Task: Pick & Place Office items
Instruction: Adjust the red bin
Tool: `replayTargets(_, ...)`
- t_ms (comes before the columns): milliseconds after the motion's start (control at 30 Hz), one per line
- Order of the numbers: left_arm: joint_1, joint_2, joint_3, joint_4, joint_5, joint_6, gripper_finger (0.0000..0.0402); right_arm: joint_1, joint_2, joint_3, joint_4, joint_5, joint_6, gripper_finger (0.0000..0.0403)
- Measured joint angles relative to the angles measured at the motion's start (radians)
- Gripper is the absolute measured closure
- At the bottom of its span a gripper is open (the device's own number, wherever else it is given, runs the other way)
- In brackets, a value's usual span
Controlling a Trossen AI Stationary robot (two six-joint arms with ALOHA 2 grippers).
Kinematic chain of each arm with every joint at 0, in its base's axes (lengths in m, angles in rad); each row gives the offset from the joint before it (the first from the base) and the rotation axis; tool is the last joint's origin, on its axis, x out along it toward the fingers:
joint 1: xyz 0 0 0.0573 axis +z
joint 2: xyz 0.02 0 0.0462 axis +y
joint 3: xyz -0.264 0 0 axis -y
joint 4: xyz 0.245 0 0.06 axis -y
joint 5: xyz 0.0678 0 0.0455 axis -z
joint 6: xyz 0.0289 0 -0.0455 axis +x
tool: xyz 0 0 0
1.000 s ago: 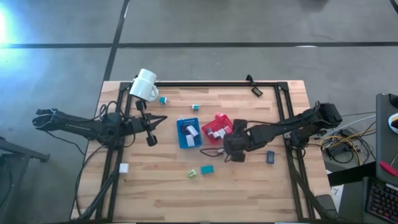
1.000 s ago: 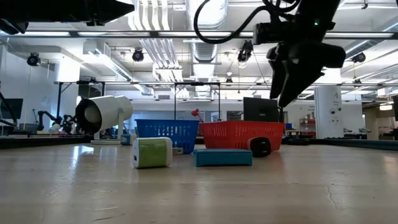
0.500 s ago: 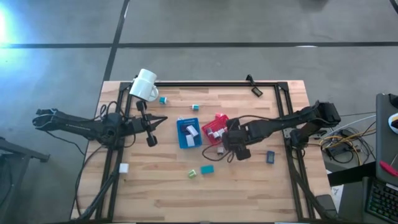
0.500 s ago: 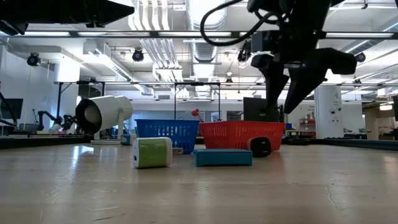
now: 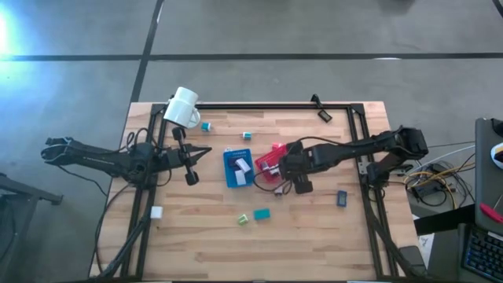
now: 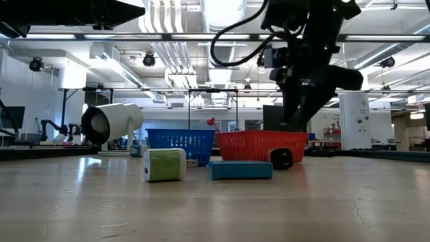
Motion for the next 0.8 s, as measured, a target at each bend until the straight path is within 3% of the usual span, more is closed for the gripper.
replayTargets(333, 0.000, 0.001, -0.001, -0.006, 0.000, 0.000, 0.0394, -0.016, 0.106, 0.007, -0.011, 0.053, 0.018, 0.0208)
replayTargets(500, 0.000, 0.001, -0.001, -0.007, 0.000, 0.000, 0.0394, -0.060, 0.119, 0.011, -0.013, 0.010, 0.056, 0.0269)
replayTargets(700, 0.000, 0.001, -0.001, -0.006, 0.000, 0.000, 0.0394, -0.099, 0.108, 0.012, -0.041, -0.097, 0.168, 0.0374)
replayTargets(800, 0.000, 0.001, -0.001, -0.007, 0.000, 0.000, 0.0394, -0.100, 0.108, 0.015, -0.092, -0.143, 0.245, 0.0387)
